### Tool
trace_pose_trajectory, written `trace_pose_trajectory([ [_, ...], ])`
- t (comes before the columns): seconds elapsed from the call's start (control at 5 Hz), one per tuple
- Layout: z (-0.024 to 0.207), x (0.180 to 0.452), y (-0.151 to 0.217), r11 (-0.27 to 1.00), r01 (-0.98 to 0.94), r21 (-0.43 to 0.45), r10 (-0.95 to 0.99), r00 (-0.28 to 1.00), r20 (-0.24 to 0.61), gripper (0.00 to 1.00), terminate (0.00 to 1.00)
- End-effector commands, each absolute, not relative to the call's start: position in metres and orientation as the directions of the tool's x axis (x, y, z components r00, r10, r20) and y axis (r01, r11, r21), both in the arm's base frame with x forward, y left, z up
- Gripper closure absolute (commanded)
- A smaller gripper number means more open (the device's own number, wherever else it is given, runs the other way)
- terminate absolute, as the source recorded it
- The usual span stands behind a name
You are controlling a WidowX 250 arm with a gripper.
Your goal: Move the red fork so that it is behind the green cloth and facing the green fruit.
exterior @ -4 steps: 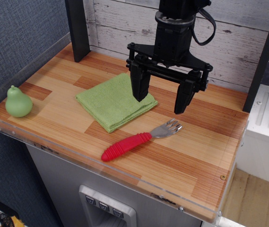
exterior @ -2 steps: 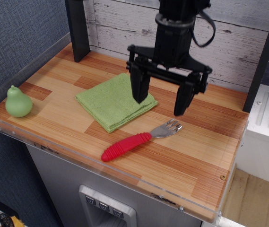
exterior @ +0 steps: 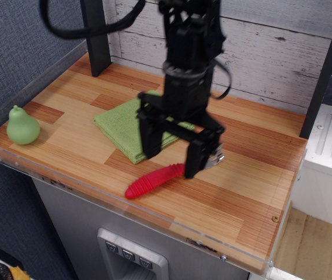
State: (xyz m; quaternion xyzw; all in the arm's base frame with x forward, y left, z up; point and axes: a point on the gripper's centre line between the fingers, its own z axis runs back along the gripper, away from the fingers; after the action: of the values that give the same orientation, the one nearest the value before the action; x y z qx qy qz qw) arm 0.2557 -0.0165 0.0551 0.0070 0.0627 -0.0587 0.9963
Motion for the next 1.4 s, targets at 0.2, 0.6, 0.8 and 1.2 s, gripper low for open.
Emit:
trace_pose_trajectory([
  [0.2, 0.024, 0.268, 0.003, 0.986, 0.137, 0.100, -0.135, 0.991, -0.023, 0.00, 0.00],
  [0.6, 0.013, 0.268, 0.006, 0.980, 0.196, 0.041, -0.194, 0.980, -0.047, 0.00, 0.00],
  [0.8, 0.012, 0.268, 0.006, 0.977, 0.213, 0.034, -0.211, 0.976, -0.057, 0.00, 0.00],
  [1.2, 0.013, 0.271, -0.003, 0.971, 0.231, -0.068, -0.235, 0.970, -0.065, 1.00, 0.00],
])
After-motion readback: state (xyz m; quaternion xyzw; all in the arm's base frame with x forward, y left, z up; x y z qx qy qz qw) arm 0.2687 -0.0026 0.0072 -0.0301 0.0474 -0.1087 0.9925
